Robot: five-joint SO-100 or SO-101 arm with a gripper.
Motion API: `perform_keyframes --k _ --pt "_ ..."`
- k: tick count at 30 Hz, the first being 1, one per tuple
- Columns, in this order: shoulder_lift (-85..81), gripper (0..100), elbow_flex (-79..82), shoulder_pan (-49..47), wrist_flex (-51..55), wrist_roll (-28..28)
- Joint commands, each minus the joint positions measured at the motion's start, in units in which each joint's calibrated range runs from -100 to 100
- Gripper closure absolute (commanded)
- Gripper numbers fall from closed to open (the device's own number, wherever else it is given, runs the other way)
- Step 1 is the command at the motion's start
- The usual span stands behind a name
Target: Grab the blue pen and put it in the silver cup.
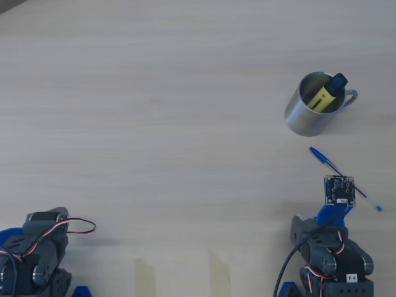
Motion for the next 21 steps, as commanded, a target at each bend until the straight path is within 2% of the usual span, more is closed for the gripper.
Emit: perform_keyframes --k 1,8,16,21 --pt "-0.01 98 0.45 0.28 1.18 -0.03" --pt "-0.01 97 0.45 2.29 0.41 0.18" --pt "0.16 70 -0.19 0.89 0.41 1.59" --pt "0.16 65 -2.91 1.16 -0.1 1.95"
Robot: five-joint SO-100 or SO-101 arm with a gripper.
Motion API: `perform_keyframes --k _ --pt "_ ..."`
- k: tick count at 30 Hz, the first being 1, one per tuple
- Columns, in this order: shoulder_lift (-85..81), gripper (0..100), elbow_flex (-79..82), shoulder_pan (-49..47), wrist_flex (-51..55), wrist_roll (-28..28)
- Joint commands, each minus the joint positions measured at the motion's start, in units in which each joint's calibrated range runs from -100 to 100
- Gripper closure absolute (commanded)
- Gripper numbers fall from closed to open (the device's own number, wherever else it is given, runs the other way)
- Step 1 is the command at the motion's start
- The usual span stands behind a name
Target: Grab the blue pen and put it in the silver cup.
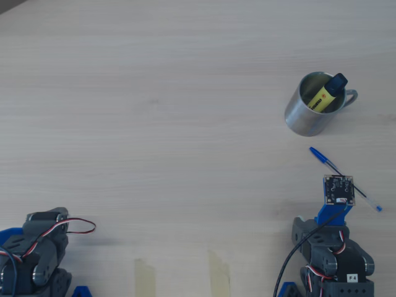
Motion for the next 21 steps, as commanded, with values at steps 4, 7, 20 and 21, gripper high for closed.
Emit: perform_keyframes --k 4,7,20,21 --pt "0.24 64 -5.63 0.16 0.32 0.52" --pt "0.41 61 -7.62 1.04 0.41 1.25" --pt "1.41 60 -12.7 13.43 -1.4 4.99" --pt "2.65 60 -13.16 13.86 -2.25 4.94"
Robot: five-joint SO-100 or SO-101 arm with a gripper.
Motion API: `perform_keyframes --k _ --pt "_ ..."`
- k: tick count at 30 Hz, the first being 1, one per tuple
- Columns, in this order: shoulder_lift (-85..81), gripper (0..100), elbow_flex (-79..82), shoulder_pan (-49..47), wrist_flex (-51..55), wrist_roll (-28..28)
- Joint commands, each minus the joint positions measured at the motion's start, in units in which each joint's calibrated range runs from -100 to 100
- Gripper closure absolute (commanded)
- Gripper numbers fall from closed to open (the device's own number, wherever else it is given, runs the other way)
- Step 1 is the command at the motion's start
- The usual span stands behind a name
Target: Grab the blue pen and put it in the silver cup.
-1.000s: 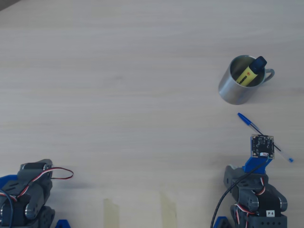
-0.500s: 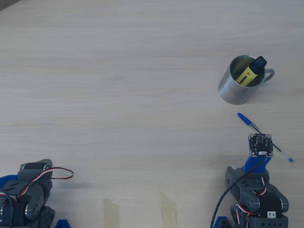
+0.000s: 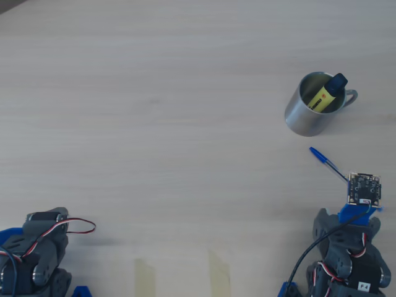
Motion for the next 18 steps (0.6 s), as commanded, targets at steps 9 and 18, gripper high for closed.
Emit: perform_keyframes --k 9,18 --pt "24.6 60 -15.57 2.7 -7.5 0.54" --pt "42.3 60 -33.08 2.62 -6.81 9.48"
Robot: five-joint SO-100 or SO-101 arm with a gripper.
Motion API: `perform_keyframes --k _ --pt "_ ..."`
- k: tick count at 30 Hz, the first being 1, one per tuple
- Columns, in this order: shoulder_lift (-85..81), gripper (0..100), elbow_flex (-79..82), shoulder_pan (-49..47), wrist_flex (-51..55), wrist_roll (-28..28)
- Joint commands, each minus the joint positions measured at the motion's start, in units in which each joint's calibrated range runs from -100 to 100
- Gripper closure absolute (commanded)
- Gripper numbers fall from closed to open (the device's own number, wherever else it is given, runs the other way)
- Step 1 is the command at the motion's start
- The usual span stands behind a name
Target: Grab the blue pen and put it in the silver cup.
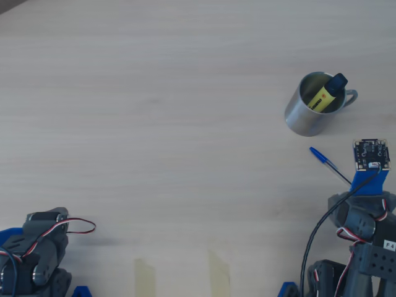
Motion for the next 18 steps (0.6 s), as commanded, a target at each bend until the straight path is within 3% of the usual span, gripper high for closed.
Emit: perform_keyframes --k 1,18 --pt "5.45 60 -8.11 0.27 0.0 3.34" --pt "26.56 60 -28.88 -0.51 -0.69 18.58"
